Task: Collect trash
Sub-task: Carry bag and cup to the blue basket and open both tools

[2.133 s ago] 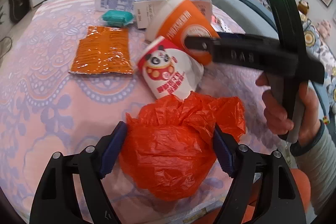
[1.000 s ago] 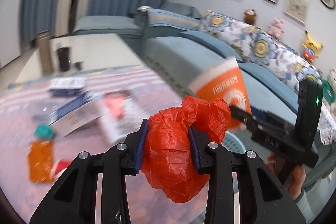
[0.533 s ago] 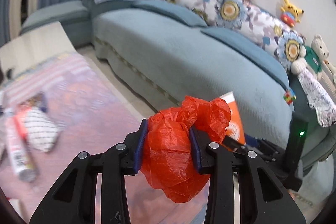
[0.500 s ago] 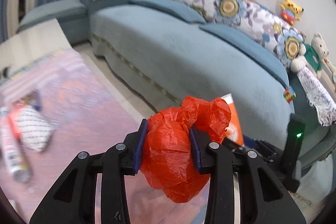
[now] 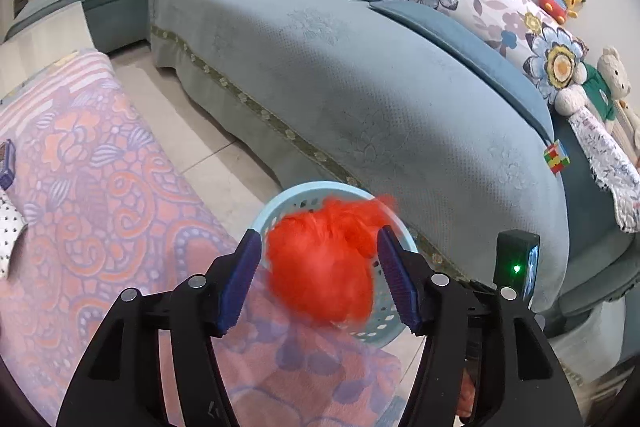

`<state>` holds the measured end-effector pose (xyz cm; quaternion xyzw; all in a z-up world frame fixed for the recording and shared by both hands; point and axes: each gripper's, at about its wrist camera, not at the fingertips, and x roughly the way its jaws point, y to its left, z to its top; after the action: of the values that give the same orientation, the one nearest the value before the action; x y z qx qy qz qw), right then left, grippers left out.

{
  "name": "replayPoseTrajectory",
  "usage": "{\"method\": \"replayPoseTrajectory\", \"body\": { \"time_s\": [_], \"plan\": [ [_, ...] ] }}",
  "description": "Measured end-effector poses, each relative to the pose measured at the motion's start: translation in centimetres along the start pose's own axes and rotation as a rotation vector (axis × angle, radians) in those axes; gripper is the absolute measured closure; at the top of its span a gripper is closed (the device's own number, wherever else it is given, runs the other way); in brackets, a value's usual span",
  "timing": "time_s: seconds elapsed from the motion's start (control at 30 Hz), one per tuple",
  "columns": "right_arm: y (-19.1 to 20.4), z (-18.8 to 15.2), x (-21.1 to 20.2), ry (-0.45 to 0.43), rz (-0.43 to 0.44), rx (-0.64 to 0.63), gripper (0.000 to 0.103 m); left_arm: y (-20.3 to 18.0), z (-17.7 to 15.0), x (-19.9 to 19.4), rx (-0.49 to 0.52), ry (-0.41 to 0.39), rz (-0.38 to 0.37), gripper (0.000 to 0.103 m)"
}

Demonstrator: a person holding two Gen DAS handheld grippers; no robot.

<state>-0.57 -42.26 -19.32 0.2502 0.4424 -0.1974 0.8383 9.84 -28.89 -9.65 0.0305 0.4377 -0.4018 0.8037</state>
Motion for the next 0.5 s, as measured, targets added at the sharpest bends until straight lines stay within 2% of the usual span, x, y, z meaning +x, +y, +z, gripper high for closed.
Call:
{"method": "replayPoseTrajectory", "body": {
  "time_s": [0.1, 0.33, 0.5],
  "plan": [
    [0.2, 0.5, -1.9, -0.033, 0.004, -0.009, 0.050, 0.0, 0.1, -1.3, 0.003, -0.030, 0.007, 0.034],
    [2.3, 1.2, -6.5, -0.128, 0.040, -0.065, 0.050, -0.4, -0.4, -5.5, 0.024, -0.099, 0.036, 0.033],
    [6.7, 1.3, -10.6, -0.219, 0.137, -0.160, 0.050, 0.7, -1.5, -10.8, -0.006, -0.180, 0.065, 0.033]
  ]
}}
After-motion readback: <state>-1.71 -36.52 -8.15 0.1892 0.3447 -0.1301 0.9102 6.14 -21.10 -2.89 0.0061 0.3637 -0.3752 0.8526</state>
